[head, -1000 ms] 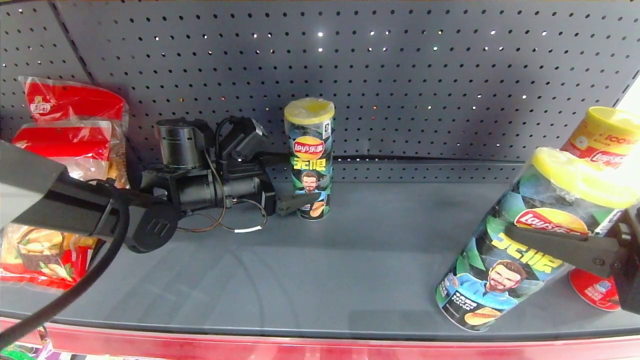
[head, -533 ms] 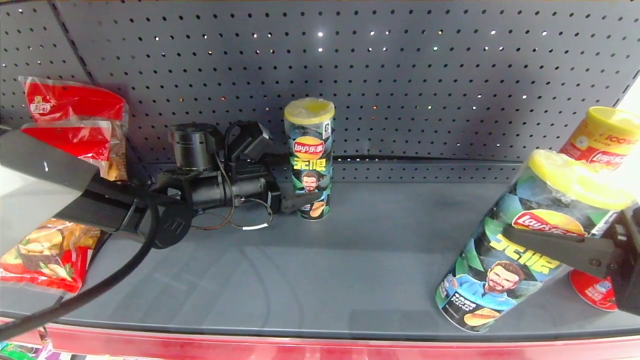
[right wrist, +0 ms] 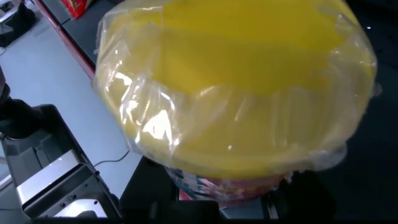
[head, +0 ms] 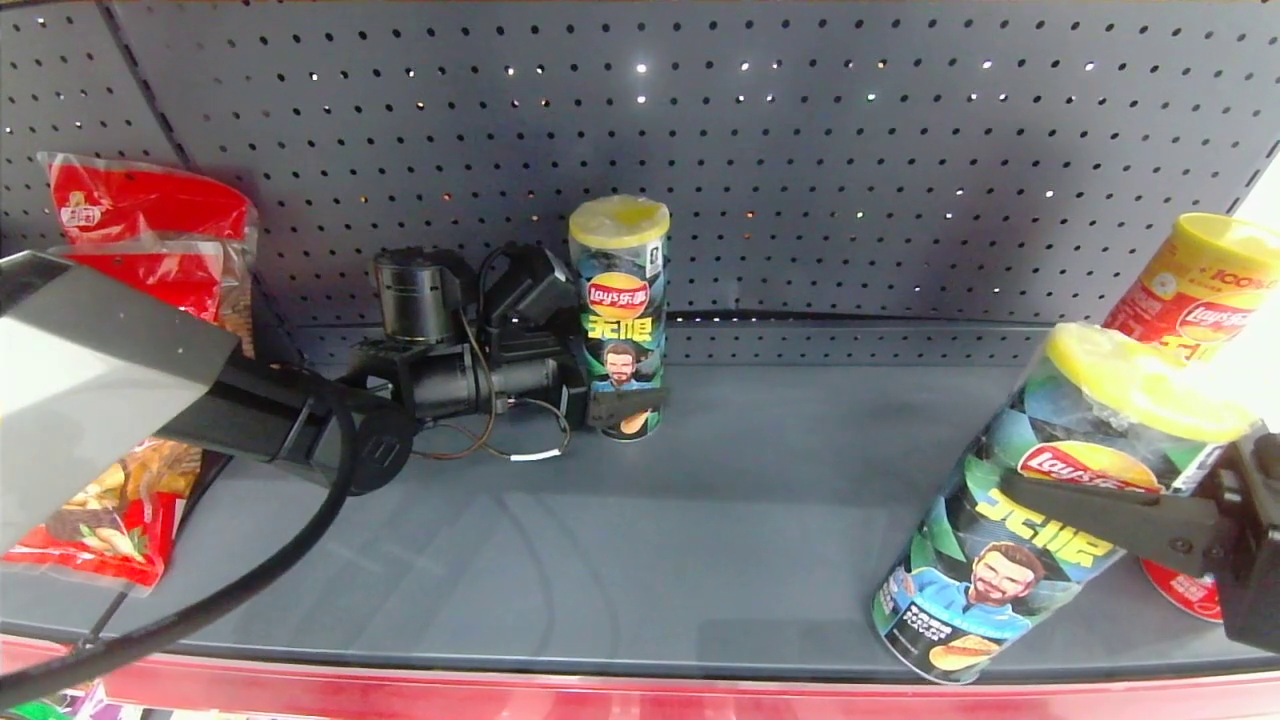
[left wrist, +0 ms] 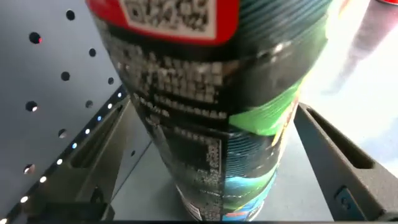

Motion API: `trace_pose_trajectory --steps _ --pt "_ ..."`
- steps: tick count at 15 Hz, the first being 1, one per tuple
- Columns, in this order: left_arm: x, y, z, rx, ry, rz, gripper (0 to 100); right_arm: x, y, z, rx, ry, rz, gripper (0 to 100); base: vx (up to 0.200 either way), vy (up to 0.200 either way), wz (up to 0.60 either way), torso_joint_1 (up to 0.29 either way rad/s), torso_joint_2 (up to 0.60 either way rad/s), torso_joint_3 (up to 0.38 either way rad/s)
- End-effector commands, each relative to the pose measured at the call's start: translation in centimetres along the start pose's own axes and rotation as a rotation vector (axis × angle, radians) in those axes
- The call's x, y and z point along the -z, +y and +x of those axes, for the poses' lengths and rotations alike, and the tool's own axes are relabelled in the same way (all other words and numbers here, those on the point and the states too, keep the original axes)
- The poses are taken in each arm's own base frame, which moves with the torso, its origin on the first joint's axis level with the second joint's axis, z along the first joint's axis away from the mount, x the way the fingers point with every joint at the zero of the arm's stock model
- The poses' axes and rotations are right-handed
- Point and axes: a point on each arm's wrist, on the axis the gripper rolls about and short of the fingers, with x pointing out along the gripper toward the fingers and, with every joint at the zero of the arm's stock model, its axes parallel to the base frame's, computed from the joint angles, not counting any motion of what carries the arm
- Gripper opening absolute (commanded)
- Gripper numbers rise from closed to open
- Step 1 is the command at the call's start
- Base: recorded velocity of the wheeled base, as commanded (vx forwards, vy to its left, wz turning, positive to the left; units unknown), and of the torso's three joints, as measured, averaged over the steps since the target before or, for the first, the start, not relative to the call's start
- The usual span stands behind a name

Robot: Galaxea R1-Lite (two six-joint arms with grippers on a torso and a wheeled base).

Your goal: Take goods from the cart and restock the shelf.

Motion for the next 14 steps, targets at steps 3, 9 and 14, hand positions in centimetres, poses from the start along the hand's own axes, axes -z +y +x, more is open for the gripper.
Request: trace_pose_trajectory --steps 3,9,14 --pt "0.1 -0.1 0.0 0.0 0.002 -0.001 0 0.0 0.1 -0.1 -0.001 -0.003 -0.002 0 0.0 0.0 0.0 0.0 0.0 0.0" --pt "-1.3 -0.4 -0.3 -0.002 -0.03 0.027 0 0.4 0.1 -0.1 -0.001 0.009 0.004 0 0.0 0.0 0.0 0.0 0.0 0.0" --pt "-3.3 -4.7 -1.4 0.074 -0.037 0.022 0 0.3 0.0 0.1 -0.001 0.01 0.003 0 0.0 0.0 0.0 0.0 0.0 0.0"
